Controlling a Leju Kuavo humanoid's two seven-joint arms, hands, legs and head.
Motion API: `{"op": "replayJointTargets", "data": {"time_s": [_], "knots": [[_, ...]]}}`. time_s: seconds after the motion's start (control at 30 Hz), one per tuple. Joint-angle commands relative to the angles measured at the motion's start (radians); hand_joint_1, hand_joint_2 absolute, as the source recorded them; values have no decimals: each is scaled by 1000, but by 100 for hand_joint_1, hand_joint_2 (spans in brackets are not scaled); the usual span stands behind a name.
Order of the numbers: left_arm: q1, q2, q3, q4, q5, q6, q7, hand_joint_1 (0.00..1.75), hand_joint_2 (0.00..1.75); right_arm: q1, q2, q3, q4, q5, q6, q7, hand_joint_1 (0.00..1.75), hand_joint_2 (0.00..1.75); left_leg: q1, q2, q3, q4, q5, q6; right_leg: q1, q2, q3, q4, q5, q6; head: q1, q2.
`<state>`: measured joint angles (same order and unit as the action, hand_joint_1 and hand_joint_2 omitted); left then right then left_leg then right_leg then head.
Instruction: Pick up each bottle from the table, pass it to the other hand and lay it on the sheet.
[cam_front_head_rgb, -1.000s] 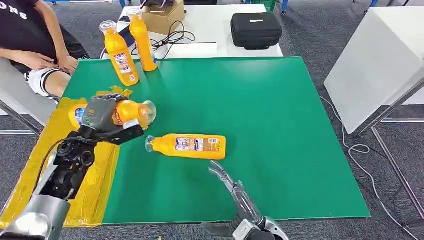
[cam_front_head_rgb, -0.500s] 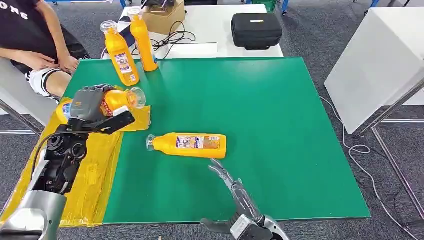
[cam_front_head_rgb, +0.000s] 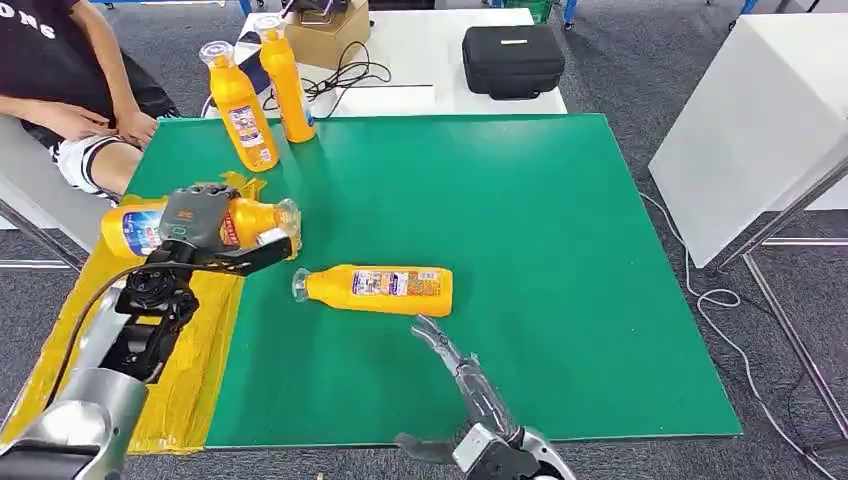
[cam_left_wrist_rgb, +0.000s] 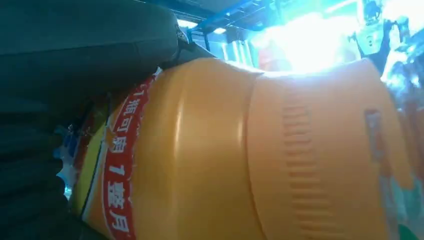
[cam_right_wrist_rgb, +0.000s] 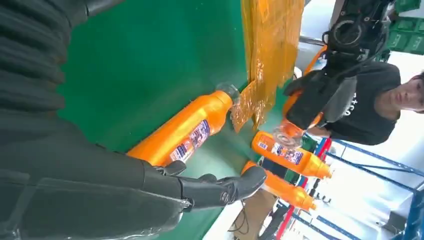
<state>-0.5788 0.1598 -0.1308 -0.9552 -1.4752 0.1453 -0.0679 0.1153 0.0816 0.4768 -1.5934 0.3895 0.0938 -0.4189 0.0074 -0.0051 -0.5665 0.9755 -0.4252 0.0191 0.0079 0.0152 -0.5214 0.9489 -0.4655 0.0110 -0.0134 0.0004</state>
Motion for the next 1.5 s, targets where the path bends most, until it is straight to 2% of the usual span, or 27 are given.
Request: {"op": "replayJointTargets", "data": {"time_s": [0.03,0.23,0.27,0.3,0.33,0.37,0.4,1.0,1.2,1.33,1.37,1.5], "knots": [[-89,-35,12,177,-33,-28,0,175,175,-48,-7,-7,80,-5,9,1,0,175,0,-2,3,0,-1,0,0,-4,5,-1,-1,2,0,0],[-102,-38,45,279,-24,-31,-22,175,175,-61,4,8,106,-4,12,1,0,175,0,0,3,-1,0,0,0,-2,3,-1,0,1,0,0],[-112,-41,46,306,-27,-36,-22,166,175,-66,5,8,110,-4,12,1,0,175,0,0,5,-1,-1,0,0,-2,5,-1,-1,1,0,0],[-113,-45,45,308,-27,-36,-22,148,175,-70,5,7,110,-4,13,2,0,175,0,0,4,-1,-1,0,0,-1,5,-2,-1,1,0,0],[-133,-48,45,348,-31,-47,-20,82,175,-75,7,5,113,-3,11,5,0,175,1,0,7,-1,-2,-1,1,-2,8,-2,-2,2,0,0],[-149,-51,35,375,-51,-48,-2,9,175,-76,8,3,113,-3,11,6,0,175,0,-1,3,-1,-1,0,0,-2,4,-1,-1,1,0,0],[-152,-53,35,382,-54,-48,2,0,175,-75,7,1,113,-4,12,8,0,175,1,-1,4,0,-1,0,1,-3,5,-1,-1,2,0,0],[-169,-61,26,447,-84,-71,28,0,175,-70,7,1,114,-5,12,12,0,175,1,-1,4,0,-1,0,1,-3,5,-1,-1,2,0,0],[-173,-64,46,490,-47,-144,-31,0,175,-60,4,-1,114,-12,3,18,0,175,0,-1,2,-1,0,0,0,-2,3,-1,-1,1,0,0],[-156,-75,66,438,24,-94,-116,0,175,-62,4,-3,120,-15,-1,19,0,175,1,-1,6,1,-3,0,1,-4,8,-1,-2,3,0,0],[-156,-75,66,438,24,-94,-116,0,175,-62,4,-3,120,-15,-1,19,0,175,0,-1,2,0,-1,0,0,-2,3,-1,-1,1,0,0],[-158,-78,63,434,23,-98,-114,0,175,-61,4,-3,120,-15,-1,19,0,175,0,-2,3,0,-1,0,0,-4,4,-1,-1,2,0,0]]}}
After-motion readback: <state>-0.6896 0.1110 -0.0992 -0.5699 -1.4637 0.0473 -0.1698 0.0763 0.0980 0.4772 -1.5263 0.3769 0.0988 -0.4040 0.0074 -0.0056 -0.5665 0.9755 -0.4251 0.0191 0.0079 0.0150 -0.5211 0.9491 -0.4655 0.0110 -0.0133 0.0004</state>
